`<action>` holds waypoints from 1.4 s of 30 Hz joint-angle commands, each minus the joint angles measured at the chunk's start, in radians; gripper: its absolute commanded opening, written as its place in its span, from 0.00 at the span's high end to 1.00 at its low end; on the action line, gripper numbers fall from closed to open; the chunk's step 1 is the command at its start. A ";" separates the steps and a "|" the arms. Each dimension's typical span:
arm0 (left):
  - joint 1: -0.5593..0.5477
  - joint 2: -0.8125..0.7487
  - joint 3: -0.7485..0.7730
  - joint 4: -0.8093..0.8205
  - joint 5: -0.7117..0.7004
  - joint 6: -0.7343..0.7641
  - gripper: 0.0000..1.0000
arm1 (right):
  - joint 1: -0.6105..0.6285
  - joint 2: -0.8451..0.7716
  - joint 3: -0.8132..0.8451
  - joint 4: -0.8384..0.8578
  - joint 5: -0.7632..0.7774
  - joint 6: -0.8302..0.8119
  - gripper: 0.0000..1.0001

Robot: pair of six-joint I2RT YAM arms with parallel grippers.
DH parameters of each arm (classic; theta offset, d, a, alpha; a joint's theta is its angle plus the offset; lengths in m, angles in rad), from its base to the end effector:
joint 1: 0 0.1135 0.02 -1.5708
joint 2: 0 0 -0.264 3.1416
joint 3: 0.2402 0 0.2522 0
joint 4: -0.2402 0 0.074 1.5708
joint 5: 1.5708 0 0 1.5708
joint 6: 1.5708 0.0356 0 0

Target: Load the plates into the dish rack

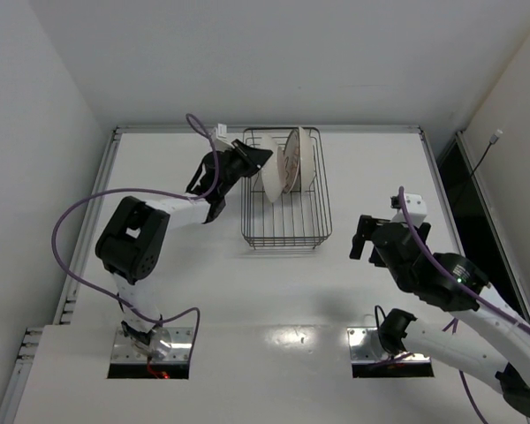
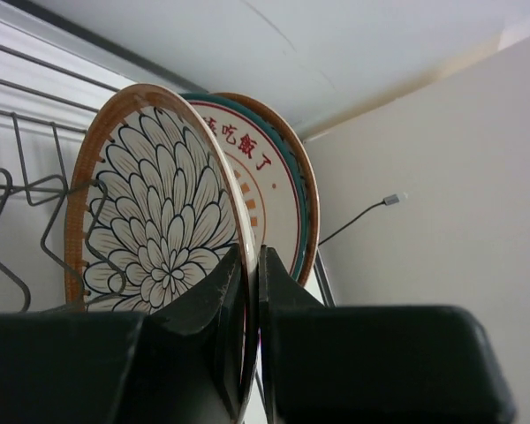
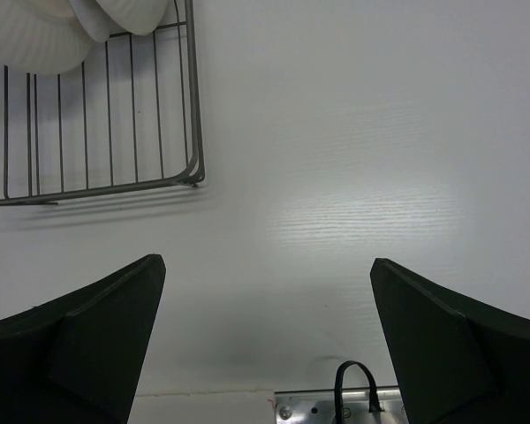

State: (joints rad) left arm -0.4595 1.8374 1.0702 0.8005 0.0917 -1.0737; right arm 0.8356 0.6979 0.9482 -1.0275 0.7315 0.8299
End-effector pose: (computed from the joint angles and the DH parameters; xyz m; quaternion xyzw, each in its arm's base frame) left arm 0.3722 -0.1878 0.2450 -0.1785 0.6720 -0.5210 0.4951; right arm 0.0926 0.0670 0.3315 0.1358 0.8617 0.0450 0.4869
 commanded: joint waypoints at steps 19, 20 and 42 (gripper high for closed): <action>-0.004 0.091 0.323 -0.041 0.083 0.076 0.33 | 0.007 0.012 -0.003 0.049 -0.007 -0.015 0.00; -0.004 0.080 0.323 -0.041 0.092 0.077 0.30 | 0.007 0.012 -0.003 0.049 -0.007 -0.015 0.00; -0.089 -0.570 0.155 -0.759 -0.383 0.802 0.23 | 0.007 -0.015 0.219 0.009 0.021 -0.074 0.00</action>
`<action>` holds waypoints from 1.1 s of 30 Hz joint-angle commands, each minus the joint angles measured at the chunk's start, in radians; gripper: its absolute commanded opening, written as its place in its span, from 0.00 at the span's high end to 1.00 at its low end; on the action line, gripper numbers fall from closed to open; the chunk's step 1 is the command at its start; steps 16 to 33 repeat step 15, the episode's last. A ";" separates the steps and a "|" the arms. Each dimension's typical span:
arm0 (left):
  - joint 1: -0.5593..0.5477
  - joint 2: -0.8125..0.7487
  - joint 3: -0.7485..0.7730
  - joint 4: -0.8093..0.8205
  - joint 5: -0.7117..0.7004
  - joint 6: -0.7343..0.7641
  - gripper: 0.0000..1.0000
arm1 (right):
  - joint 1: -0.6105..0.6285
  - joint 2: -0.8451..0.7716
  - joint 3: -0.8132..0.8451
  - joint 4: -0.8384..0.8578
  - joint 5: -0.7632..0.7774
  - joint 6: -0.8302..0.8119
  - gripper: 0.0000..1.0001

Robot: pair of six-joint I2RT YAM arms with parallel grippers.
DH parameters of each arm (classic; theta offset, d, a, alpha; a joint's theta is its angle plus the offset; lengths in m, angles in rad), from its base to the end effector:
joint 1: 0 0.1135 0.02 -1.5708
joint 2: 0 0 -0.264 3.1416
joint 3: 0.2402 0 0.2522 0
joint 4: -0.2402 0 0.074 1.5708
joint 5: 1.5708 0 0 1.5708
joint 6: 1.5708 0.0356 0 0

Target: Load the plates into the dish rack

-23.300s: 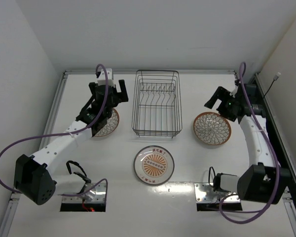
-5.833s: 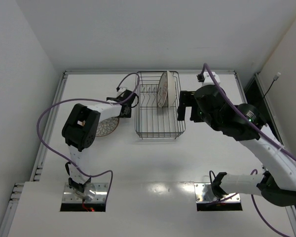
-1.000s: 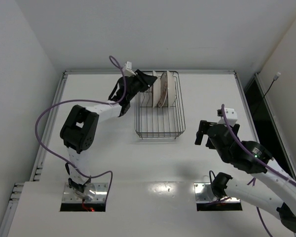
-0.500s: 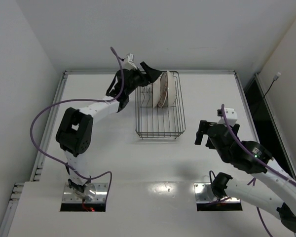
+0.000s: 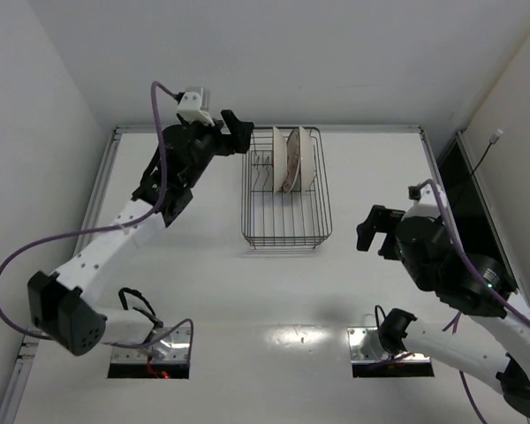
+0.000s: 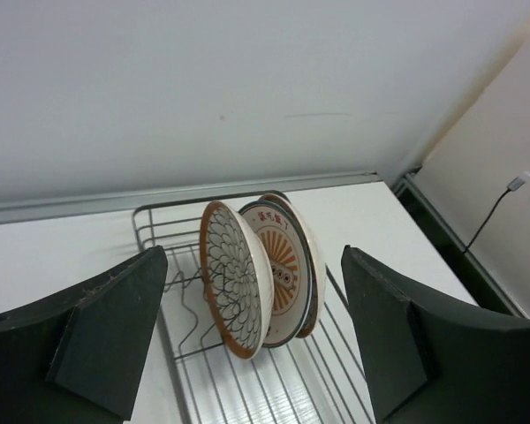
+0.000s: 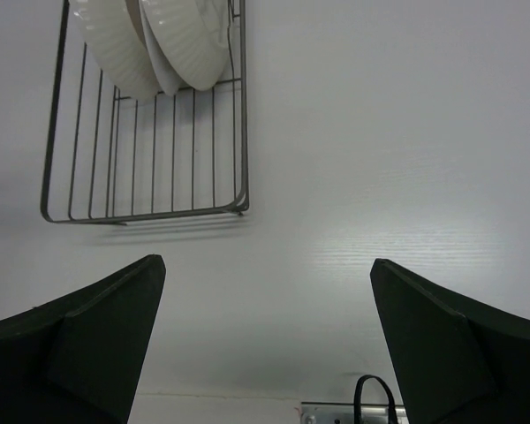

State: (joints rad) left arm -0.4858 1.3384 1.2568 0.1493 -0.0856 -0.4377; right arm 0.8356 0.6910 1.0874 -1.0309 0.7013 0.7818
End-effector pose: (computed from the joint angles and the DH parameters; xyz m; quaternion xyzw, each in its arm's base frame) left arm 0.2821 -0.1455 0.4176 -0.0148 0.6827 -0.2991 0.6665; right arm 0.0847 0.0594 0.3717 0.1324 0.8420 0.0949 0.5143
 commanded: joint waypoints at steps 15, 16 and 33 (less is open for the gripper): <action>-0.206 -0.208 -0.187 -0.108 -0.332 0.252 0.23 | 0.007 0.068 0.190 -0.164 0.159 -0.036 0.00; -0.206 -0.208 -0.187 -0.108 -0.332 0.252 0.23 | 0.007 0.068 0.190 -0.164 0.159 -0.036 0.00; -0.206 -0.208 -0.187 -0.108 -0.332 0.252 0.23 | 0.007 0.068 0.190 -0.164 0.159 -0.036 0.00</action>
